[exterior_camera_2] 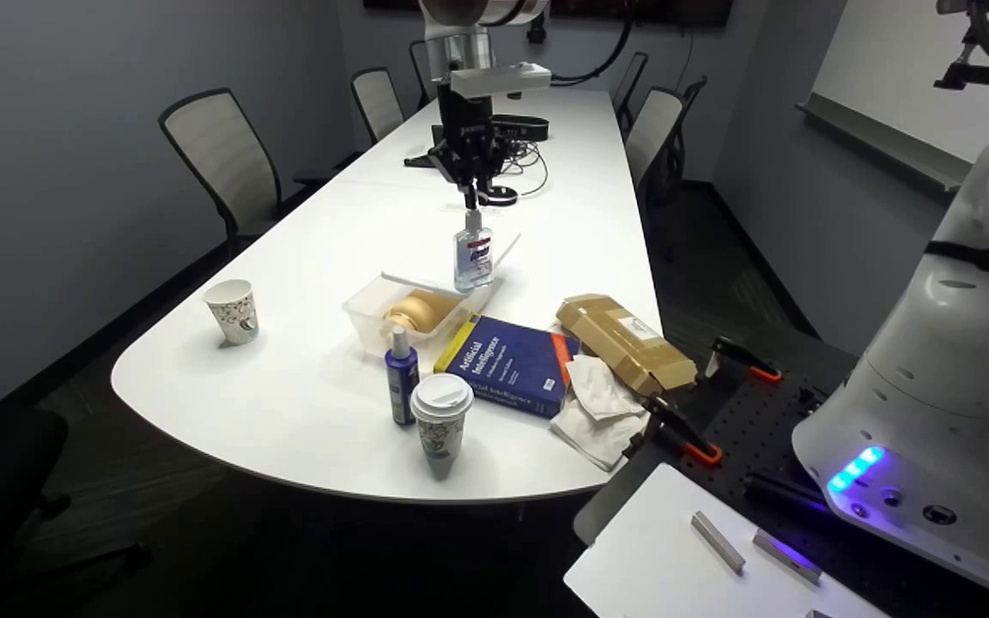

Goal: Put the transparent bottle in the bowl

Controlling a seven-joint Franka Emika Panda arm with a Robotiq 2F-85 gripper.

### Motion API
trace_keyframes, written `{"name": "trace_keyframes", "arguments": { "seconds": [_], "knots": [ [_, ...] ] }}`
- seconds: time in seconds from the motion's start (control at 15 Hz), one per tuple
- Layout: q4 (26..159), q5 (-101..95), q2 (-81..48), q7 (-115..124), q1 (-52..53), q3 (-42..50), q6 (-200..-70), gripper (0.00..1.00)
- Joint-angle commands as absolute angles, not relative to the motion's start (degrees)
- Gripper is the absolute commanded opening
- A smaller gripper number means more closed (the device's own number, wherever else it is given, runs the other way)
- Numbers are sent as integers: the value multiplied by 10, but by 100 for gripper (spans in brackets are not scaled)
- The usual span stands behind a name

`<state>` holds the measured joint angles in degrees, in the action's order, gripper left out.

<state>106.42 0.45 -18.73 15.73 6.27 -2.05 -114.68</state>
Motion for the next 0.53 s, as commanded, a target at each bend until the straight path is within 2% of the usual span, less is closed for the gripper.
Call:
{"name": "trace_keyframes", "arguments": {
  "seconds": [0.0,0.47],
  "knots": [
    [1078,-4,-188,101,69,-35,-1182,5],
    [1067,-1,-223,30,70,-53,-1219,5]
  ]
}}
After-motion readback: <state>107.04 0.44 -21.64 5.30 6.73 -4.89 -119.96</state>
